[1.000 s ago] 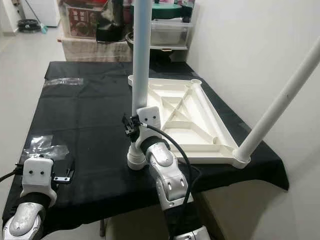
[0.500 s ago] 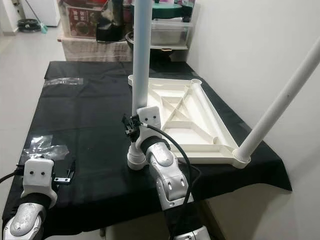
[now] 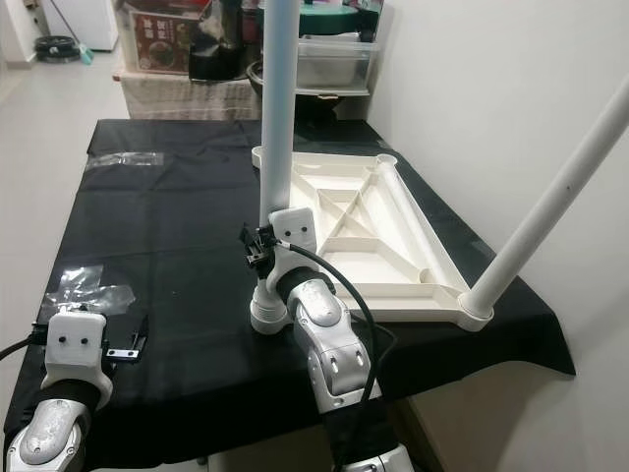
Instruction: Building children table
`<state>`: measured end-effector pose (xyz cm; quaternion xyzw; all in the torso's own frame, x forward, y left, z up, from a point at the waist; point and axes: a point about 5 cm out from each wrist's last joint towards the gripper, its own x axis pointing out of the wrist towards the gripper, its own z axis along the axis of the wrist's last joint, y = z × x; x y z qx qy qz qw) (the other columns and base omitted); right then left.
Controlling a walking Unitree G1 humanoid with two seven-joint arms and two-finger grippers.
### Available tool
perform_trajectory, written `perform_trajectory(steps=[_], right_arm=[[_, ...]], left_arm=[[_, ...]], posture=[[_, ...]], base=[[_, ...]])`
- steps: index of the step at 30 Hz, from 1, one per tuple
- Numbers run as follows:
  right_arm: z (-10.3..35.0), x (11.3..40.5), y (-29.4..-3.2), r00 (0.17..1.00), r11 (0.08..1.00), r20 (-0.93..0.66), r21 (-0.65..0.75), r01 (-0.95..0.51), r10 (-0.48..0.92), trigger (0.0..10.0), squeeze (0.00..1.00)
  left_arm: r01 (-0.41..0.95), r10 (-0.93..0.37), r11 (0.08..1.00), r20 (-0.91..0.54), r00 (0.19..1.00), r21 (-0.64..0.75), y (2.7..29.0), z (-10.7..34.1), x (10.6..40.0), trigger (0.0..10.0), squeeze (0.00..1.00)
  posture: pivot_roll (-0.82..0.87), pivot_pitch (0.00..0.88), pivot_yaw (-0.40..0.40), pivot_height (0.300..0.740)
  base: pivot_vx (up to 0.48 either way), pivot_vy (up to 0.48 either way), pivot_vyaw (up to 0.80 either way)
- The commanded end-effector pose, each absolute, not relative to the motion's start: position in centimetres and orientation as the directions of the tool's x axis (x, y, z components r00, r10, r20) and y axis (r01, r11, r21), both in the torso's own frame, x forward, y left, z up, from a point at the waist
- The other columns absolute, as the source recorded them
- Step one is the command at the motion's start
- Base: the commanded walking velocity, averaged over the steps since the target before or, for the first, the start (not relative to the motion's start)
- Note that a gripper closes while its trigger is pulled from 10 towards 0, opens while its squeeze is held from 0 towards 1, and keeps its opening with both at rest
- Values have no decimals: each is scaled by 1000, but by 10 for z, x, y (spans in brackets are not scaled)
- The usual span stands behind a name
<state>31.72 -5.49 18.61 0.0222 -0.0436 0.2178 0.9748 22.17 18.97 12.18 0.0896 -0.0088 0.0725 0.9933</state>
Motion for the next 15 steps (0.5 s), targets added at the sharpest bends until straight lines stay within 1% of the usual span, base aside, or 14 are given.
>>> perform_trajectory(steps=[1,2,3,4,7,8,9,11,15], right_arm=[[185,315,-54,899,900,93,51,-433,428,10000,165],[186,315,-54,899,900,100,52,-433,427,10000,545],[186,315,-54,899,900,100,52,-433,427,10000,545],[188,315,-55,899,901,108,52,-431,424,10000,871],[190,315,-55,901,903,114,49,-427,419,10000,859],[193,315,-56,902,906,126,49,-421,413,10000,314],[197,315,-57,903,908,148,53,-416,405,10000,0],[205,315,-59,900,909,180,59,-412,397,10000,0],[209,315,-60,898,909,193,58,-413,396,10000,0]], left_arm=[[-131,130,975,17,991,181,188,118,222,10000,0],[-130,129,975,17,992,181,188,118,222,10000,0],[-130,129,975,17,992,181,188,118,222,10000,0],[-129,128,975,17,992,181,188,118,222,10000,0],[-128,127,975,16,992,180,188,118,222,10000,0],[-127,126,976,16,992,179,188,118,222,10000,0],[-126,126,976,16,992,178,188,117,223,10000,0],[-125,125,976,15,992,176,187,117,223,10000,0],[-124,123,977,15,992,175,187,117,223,10000,0]], posture=[[101,0,-108,740],[100,0,-108,740],[100,0,-108,740],[99,0,-107,740],[98,0,-106,740],[97,0,-106,740],[97,0,-106,740],[93,0,-103,740],[91,0,-103,740]], base=[[0,0,0],[0,0,0],[0,0,0],[0,0,0],[0,0,0],[0,0,0],[0,0,0],[0,0,0],[0,0,0]])
